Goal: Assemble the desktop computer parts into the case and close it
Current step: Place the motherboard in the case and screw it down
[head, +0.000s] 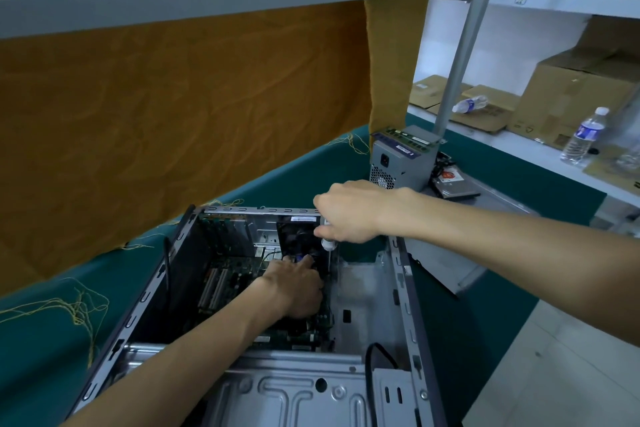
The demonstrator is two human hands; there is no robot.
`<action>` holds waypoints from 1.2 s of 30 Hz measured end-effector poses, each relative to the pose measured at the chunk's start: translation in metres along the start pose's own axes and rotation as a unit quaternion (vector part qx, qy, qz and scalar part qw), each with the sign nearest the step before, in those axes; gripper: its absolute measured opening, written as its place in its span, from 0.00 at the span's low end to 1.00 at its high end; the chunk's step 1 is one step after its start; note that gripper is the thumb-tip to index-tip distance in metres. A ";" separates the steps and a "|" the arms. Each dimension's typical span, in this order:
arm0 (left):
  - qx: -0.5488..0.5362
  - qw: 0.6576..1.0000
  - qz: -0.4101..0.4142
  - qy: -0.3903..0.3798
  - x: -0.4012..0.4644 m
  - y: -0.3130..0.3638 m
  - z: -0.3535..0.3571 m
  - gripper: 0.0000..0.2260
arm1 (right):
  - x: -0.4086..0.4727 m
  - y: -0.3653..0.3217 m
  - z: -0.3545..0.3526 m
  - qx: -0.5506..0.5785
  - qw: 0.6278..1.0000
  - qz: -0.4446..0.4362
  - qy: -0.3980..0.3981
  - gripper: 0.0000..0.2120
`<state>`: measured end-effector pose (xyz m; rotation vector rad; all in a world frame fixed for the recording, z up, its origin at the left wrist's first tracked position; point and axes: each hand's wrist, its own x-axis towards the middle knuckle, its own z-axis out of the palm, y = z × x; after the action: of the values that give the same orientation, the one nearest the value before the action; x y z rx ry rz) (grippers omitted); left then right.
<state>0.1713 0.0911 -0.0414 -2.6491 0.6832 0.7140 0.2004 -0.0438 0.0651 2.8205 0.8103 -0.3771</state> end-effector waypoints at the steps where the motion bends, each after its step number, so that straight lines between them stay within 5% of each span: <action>1: 0.000 1.000 0.001 0.001 0.000 -0.001 0.001 0.20 | 0.000 0.001 0.000 0.007 1.000 -0.003 -0.012 0.18; 4: -0.002 1.000 0.004 0.010 0.003 -0.003 0.001 0.20 | -0.001 0.004 -0.004 0.058 0.998 -0.025 -0.031 0.13; 8: -0.008 1.000 0.002 0.010 0.005 -0.003 0.003 0.20 | 0.003 0.000 0.002 -0.046 0.997 -0.010 0.056 0.18; 12: -0.009 1.000 0.002 0.012 0.006 -0.003 0.004 0.20 | 0.004 0.004 -0.002 0.020 0.999 -0.024 0.005 0.18; 16: -0.009 1.000 0.002 0.015 0.007 -0.003 0.004 0.20 | 0.005 -0.003 0.006 -0.038 0.996 -0.025 0.082 0.16; 20: -0.006 1.000 0.001 0.010 0.006 -0.003 0.003 0.20 | 0.003 0.000 0.003 0.022 0.999 -0.034 0.021 0.16; 24: -0.005 1.000 0.003 0.018 0.006 -0.003 0.004 0.20 | 0.003 0.000 0.009 -0.039 0.995 -0.021 0.091 0.14; 28: -0.007 1.000 0.012 0.026 0.004 -0.006 0.009 0.19 | -0.003 0.007 0.005 0.035 0.999 -0.021 0.003 0.18; 33: -0.027 0.998 0.019 0.050 0.002 -0.007 0.012 0.18 | 0.000 0.006 0.011 -0.018 0.997 -0.033 0.067 0.12; 36: -0.029 0.998 0.016 0.055 0.002 -0.006 0.011 0.18 | -0.001 0.012 0.006 0.021 1.000 -0.021 0.002 0.16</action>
<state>0.1713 0.0996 -0.0504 -2.7536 0.7460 0.6093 0.2050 -0.0556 0.0613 2.8461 0.8746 -0.4002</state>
